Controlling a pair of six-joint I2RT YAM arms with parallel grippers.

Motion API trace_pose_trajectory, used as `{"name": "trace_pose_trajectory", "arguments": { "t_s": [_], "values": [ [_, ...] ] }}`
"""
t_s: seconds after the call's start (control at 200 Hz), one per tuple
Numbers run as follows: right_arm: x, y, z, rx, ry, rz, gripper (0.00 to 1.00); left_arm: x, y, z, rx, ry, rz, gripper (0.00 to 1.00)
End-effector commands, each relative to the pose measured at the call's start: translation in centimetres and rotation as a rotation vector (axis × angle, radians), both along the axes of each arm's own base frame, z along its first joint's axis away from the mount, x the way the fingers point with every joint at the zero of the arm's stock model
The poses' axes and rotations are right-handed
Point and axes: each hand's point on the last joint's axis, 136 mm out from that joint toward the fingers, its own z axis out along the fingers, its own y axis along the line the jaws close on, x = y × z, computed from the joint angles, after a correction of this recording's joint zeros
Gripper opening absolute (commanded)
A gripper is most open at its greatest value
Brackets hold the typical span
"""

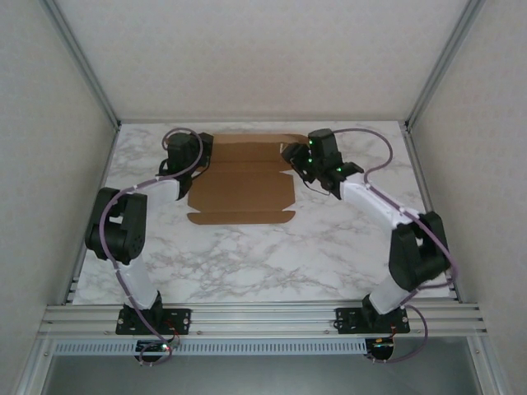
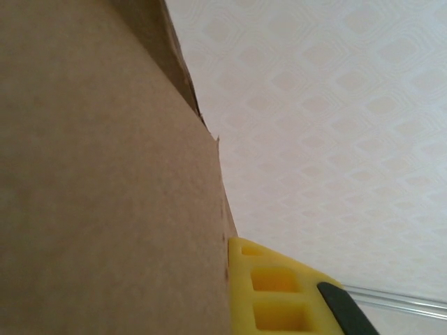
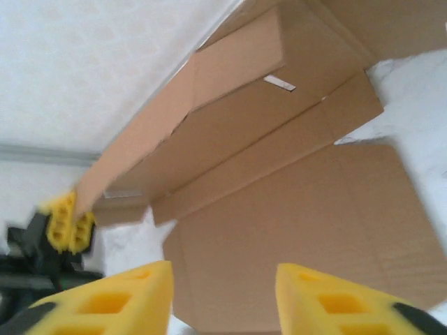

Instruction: Fold the paper box

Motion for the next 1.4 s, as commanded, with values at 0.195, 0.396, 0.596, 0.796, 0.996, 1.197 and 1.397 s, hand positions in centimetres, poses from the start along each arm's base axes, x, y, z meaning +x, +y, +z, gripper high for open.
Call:
{"name": "trace_pose_trajectory", "arguments": {
  "t_s": [0.195,0.396,0.596,0.796,0.996,1.197,1.397],
  "values": [
    [-5.3,4.1,-11.4,-0.521,0.128,0.351,0.00,1.0,0.7,-2.3,0.085,0.055,0.009,0.03],
    [-5.2,3.9,-18.0,-0.688,0.264,0.373,0.00,0.7,0.8,-3.3,0.114,0.087,0.002,0.03],
    [-7.3,2.5,-21.4,-0.743,0.349,0.403,0.00,0.0,0.6,-3.6,0.132,0.110,-0.014,0.02],
    [-13.0,2.1,-21.7,-0.760,0.359,0.493,0.00,-1.5,0.3,-3.5,0.160,0.132,-0.039,0.01],
    [-18.7,1.4,-21.0,-0.772,0.340,0.560,0.00,-4.8,0.2,-2.6,0.173,0.129,-0.045,0.01],
    [-22.5,1.3,-22.4,-0.807,0.341,0.604,0.00,-9.3,-1.8,-2.0,0.230,0.104,-0.101,0.01],
    [-21.8,2.6,-21.0,-0.752,0.262,0.581,0.01,-11.8,-2.2,-1.9,0.274,0.052,-0.139,0.01]
  ]
}}
